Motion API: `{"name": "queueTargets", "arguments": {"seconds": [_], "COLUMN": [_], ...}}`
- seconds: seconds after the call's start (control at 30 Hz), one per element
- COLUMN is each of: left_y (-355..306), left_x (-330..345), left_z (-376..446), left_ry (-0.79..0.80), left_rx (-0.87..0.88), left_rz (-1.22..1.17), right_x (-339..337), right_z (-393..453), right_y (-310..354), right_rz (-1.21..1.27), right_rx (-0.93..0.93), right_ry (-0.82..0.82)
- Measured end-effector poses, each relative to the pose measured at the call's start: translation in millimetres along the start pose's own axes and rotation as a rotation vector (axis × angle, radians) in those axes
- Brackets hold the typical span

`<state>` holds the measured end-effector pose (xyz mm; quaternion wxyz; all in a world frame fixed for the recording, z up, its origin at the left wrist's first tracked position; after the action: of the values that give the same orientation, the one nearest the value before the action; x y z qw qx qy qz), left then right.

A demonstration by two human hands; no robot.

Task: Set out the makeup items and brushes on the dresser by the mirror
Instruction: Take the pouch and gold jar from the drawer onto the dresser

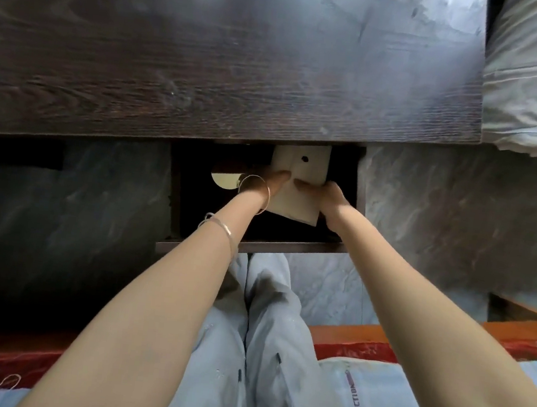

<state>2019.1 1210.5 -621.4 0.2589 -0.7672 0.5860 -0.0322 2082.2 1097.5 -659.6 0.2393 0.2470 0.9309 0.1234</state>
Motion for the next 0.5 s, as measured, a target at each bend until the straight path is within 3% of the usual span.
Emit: {"name": "queueTargets", "arguments": {"seconds": [0.17, 0.33, 0.5], "left_y": [6, 36, 49], "left_x": [-19, -42, -69], "left_z": [-48, -116, -185], "left_ry": [0.087, 0.181, 0.16], "left_rx": [-0.059, -0.007, 0.077], "left_rz": [-0.181, -0.171, -0.153], "right_x": [-15, -15, -6], "right_z": [-82, -169, -238], "right_y": [7, -1, 1], "right_rz": [0.233, 0.189, 0.152], "right_rx": [-0.038, -0.127, -0.222], "right_ry": [0.062, 0.165, 0.187]}}
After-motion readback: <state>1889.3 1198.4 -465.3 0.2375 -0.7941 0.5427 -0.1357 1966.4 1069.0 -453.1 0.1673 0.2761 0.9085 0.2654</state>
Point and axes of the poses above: each hand's wrist, its own z-axis towards the middle knuckle, its own x-axis out of the palm, y = z × x, the point moved 4 cm from there along z, towards the middle knuckle, and after that the axes turned 11 degrees about -z, right-handed, at the moved point
